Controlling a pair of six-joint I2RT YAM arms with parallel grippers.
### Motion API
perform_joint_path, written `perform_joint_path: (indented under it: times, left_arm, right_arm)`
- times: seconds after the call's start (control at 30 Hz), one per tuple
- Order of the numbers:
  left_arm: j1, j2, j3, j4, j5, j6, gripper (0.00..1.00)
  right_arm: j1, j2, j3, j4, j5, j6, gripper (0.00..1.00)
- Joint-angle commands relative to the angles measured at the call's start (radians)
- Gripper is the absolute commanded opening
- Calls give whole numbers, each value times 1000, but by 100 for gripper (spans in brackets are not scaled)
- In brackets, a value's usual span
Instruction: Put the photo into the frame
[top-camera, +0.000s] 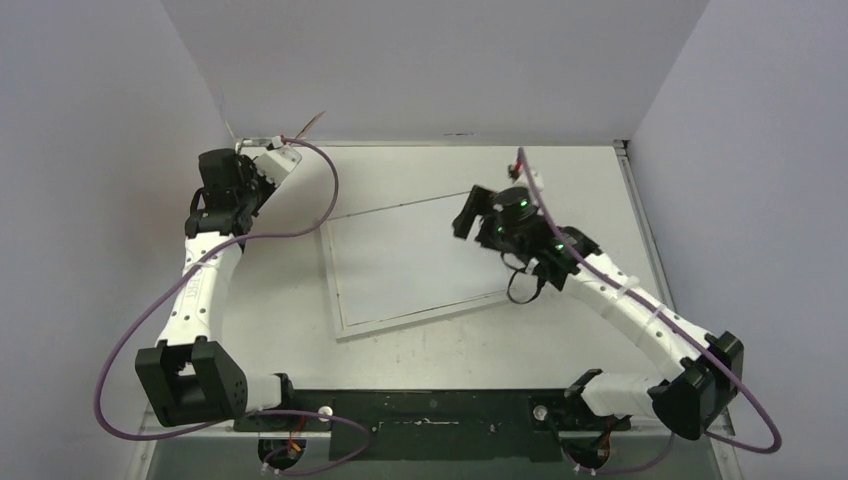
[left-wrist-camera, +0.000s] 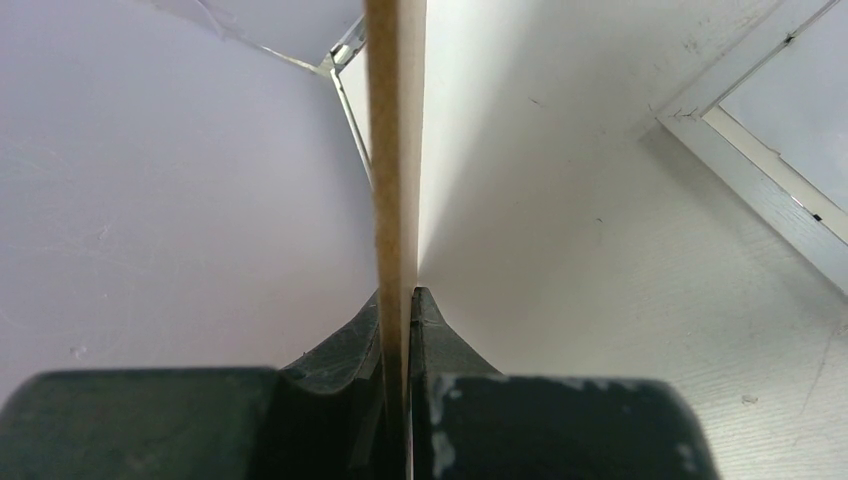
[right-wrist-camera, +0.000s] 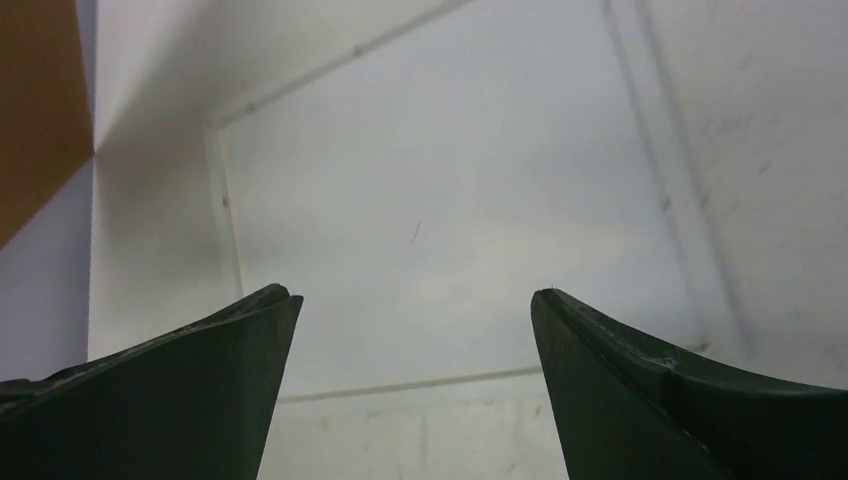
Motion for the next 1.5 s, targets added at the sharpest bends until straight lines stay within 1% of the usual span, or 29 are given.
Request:
perform_joint_path:
  times: [0.0, 0.13, 0.27, 0.37, 0.47, 0.67, 0.8, 0.87, 1.03, 1.23, 1.33, 1.47]
  left_arm:
    - [8, -34, 50, 57, 29, -26, 0]
    - [9, -37, 38, 64, 27, -19, 0]
    - [9, -37, 32, 68, 26, -14, 0]
    - [9, -34, 27, 68, 24, -13, 0]
    - [9, -36, 24, 67, 23, -8, 0]
    - [9, -39, 20, 74, 15, 10, 0]
    - [9, -41, 21, 72, 16, 6, 0]
    - [9, -41, 17, 73, 16, 7, 0]
    - [9, -40, 16, 75, 12, 8, 0]
    - [8, -39, 17, 78, 11, 11, 0]
    - [9, -37, 16, 79, 11, 9, 0]
    - [9, -36, 16, 83, 9, 9, 0]
  right_arm:
    - [206, 35, -122, -221, 149, 518, 90]
    - [282, 23, -217, -171, 136, 660, 90]
    - [327, 91, -256, -134, 110, 717, 92]
    - [339, 149, -287, -74, 70, 747, 94]
    - [349, 155, -346, 22, 39, 806, 97]
    - [365, 162, -419, 138, 19, 941, 98]
    - [367, 192, -437, 212, 17, 970, 98]
    - [365, 218, -433, 235, 5, 967, 96]
    - [364, 269, -434, 270, -31, 961, 87]
    - [363, 274, -449, 291, -32, 971, 76]
    - [355, 281, -455, 291, -32, 964, 74]
    - [338, 290, -461, 292, -39, 945, 63]
